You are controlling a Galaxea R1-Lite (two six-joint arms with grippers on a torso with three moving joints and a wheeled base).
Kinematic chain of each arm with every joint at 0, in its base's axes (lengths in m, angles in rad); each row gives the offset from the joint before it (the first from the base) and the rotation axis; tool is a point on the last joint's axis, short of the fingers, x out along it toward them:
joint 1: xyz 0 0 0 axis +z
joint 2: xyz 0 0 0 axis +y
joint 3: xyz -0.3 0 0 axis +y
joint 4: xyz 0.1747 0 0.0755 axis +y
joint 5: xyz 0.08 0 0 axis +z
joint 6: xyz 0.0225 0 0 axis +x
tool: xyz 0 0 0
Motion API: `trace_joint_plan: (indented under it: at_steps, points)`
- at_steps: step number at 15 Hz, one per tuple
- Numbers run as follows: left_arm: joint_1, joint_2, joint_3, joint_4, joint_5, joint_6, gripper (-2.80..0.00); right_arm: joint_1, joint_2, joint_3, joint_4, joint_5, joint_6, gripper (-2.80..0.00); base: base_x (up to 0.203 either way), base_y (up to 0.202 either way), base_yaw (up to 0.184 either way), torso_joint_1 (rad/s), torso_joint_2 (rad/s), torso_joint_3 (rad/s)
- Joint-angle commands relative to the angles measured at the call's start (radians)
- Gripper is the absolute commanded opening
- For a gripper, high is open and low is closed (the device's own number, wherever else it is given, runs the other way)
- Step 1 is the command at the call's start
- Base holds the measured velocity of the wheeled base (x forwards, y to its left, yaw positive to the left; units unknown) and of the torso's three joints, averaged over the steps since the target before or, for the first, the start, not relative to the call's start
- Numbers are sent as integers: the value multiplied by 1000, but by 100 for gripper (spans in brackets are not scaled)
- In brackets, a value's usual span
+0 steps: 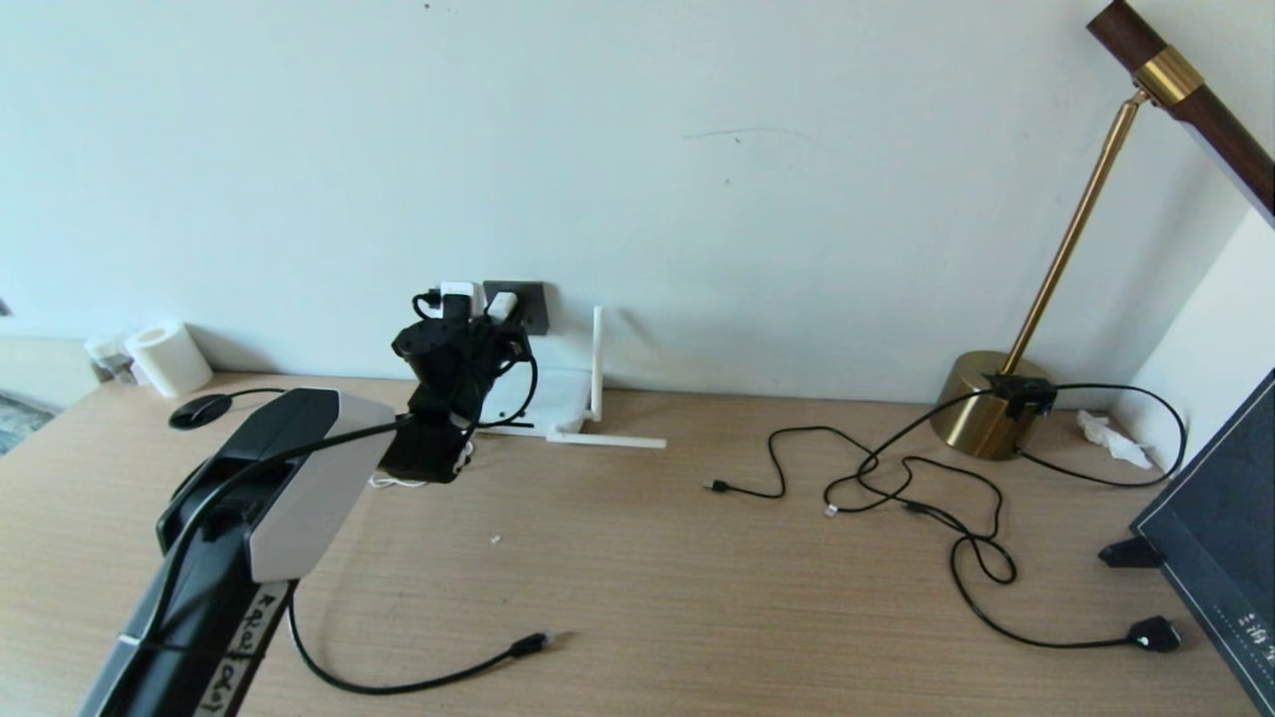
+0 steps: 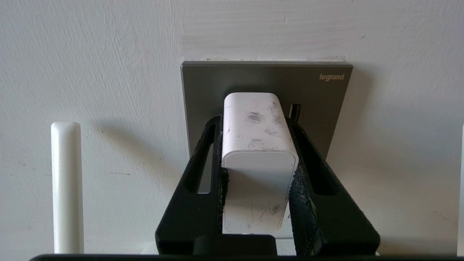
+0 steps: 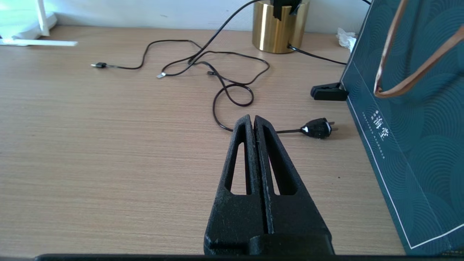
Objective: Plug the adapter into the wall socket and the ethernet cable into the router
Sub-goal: Plug plug into socket
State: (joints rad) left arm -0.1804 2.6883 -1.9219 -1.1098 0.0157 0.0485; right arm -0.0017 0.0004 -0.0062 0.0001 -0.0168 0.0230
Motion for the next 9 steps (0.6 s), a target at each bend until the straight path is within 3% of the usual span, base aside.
trace_joint_plan:
  at_steps: [1, 9]
  points:
    - [1, -10, 0, -5, 1, 1, -280, 0, 0, 0, 0, 0, 0, -280, 0, 0, 0, 0, 0, 0]
    - [1, -1, 0, -4, 0, 1, -280, 0, 0, 0, 0, 0, 0, -280, 0, 0, 0, 0, 0, 0]
